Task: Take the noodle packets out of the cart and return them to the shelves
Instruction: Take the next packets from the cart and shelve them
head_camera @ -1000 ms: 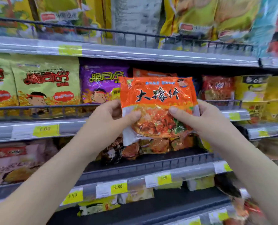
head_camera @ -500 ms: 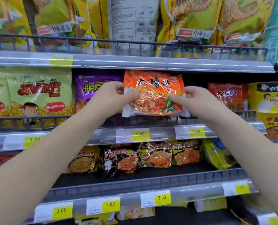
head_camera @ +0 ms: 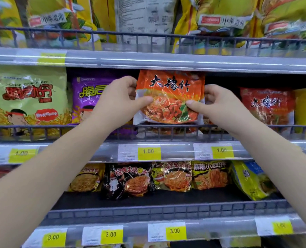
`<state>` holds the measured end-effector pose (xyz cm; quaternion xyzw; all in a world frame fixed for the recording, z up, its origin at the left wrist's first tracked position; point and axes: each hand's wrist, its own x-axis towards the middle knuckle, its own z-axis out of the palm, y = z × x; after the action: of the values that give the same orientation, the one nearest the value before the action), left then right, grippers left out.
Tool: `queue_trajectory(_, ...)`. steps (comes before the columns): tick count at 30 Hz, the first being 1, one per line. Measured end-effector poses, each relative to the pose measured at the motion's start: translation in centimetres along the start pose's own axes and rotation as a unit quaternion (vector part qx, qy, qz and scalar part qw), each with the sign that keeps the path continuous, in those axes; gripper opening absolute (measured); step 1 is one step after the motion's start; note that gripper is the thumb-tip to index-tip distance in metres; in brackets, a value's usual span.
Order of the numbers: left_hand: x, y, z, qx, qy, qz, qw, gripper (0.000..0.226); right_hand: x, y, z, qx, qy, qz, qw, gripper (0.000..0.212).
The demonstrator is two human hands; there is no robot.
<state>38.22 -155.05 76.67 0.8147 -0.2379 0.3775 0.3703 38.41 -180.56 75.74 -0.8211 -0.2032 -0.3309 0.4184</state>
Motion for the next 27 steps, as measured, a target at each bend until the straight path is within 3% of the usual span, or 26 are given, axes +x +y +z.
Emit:
queue_trajectory(6, -0.2, 0.0, 0.9, 0.072, -0.027, -0.01, 0.997, 0.029, 0.3, 1.6, -0.7, -0.036, -0.017, -0.027, 0.999, 0.027)
queue_trajectory(19, -1.1, 1.1, 0.3, 0.141, -0.093, -0.083, 0.982, 0.052, -0.3, 1.5, -1.7, -0.093, -0.085, 0.012, 0.992, 0.048)
queue_trajectory(22, -0.9, 1.7, -0.1, 0.203, -0.088, -0.084, 0.972, 0.036, -0.3, 1.3, -1.8, -0.1, -0.097, 0.011, 0.99, 0.043)
queue_trajectory(25, -1.1, 2.2, -0.2, 0.237, -0.07, -0.072, 0.966, 0.043, -0.5, 1.4, -2.4, -0.094, -0.118, 0.02, 0.988, 0.03)
queue_trajectory(27, -1.4, 2.5, -0.3, 0.229, -0.046, -0.071, 0.97, 0.051, -0.6, 1.6, -2.9, -0.096, -0.11, 0.023, 0.989, 0.038)
